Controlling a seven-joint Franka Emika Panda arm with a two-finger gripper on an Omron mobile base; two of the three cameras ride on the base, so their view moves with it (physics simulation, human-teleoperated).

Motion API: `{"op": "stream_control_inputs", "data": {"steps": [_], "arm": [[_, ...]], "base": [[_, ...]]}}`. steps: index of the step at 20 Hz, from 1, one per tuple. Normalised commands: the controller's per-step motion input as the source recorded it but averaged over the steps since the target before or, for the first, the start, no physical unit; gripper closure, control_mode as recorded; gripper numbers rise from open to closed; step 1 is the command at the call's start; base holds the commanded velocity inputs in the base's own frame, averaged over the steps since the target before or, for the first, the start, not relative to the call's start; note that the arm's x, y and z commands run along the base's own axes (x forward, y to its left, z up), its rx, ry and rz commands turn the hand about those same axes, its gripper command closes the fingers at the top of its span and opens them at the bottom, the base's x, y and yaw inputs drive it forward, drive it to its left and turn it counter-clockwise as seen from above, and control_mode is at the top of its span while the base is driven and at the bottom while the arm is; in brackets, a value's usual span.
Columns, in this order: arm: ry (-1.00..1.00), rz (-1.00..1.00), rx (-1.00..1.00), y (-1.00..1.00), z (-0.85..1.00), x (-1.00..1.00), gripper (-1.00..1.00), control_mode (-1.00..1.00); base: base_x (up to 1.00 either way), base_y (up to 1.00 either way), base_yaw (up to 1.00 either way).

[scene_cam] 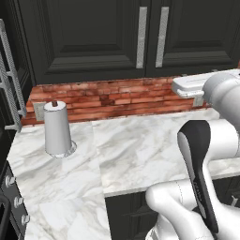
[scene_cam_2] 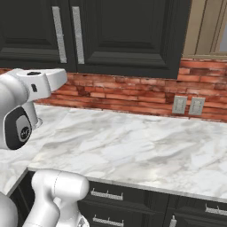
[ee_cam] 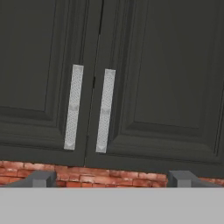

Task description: Open the cabinet directly in front. Then move the beer and the cup to the dining counter with the jar on it.

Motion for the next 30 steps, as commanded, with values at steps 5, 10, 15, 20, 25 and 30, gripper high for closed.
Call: {"op": "stream_control_inputs", "data": {"steps": [5,10,15,20,25,30], "arm": [[0.0,0.0,0.0,0.0,0.0,0.0,-1.0,-1.0],[0.0,0.0,0.0,0.0,0.0,0.0,-1.0,-1.0],[-0.05,0.06,0.02,0.0,0.0,0.0,-1.0,-1.0],[-0.08,0.08,0.03,-0.06,0.0,-0.04,-1.0,-1.0],[0.0,0.0,0.0,0.0,0.0,0.06,-1.0,-1.0],[0.03,0.0,0.0,0.0,0.0,0.44,-1.0,-1.0]], "base": [[0.0,0.0,0.0],[0.0,0.0,0.0],[0.0,0.0,0.0],[0.0,0.0,0.0],[0.0,0.0,0.0],[0.0,0.0,0.0]]}}
